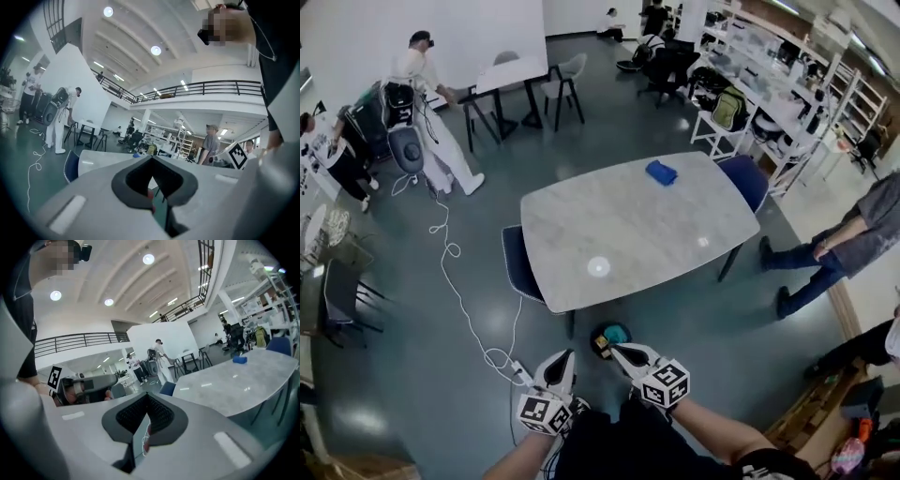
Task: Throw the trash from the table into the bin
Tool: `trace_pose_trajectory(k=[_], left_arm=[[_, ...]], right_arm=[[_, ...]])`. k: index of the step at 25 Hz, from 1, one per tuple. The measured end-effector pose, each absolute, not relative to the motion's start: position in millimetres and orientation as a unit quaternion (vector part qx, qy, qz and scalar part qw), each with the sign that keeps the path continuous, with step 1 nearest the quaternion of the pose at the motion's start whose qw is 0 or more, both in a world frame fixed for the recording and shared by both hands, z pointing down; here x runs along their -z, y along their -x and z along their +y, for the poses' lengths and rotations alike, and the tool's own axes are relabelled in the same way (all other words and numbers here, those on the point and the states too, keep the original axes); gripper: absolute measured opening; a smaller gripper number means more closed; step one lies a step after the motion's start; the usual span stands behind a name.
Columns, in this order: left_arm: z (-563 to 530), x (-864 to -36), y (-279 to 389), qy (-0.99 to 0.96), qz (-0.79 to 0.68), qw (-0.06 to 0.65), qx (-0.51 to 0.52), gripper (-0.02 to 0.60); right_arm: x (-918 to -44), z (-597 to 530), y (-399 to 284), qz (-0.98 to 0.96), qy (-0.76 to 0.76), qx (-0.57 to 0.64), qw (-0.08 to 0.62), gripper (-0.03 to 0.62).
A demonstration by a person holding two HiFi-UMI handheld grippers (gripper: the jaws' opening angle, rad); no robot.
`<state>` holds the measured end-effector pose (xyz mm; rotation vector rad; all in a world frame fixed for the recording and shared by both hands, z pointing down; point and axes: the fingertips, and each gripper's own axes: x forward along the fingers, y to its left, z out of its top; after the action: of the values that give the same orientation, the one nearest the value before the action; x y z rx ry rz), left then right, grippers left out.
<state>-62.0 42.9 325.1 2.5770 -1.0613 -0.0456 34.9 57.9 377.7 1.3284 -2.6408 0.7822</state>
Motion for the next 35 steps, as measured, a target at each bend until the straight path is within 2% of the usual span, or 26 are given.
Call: trace_pose_trajectory(k=[5, 10, 22, 35], left_arm=[[61, -262, 41, -0.929, -0.339, 0.141, 0.043, 0.0], [80, -229, 12, -0.945, -0.302, 0.113, 0.06, 0.0], [90, -191, -8, -0.959, -0.268, 0.066, 0.063, 0.001], [76, -190, -15, -0.961, -0.258, 0.083, 0.058, 0.0]], right_arm=[[-289, 68, -59, -0.859, -0.475, -0.19, 0.016, 0.028], [-248, 80, -73, -0.852, -0.5, -0.155, 0.0, 0.028], [-220, 92, -45, -0.857, -0.501, -0.121, -0.011, 0.026], [-211, 78, -63, -0.824, -0.553, -0.12, -0.012, 0.026]])
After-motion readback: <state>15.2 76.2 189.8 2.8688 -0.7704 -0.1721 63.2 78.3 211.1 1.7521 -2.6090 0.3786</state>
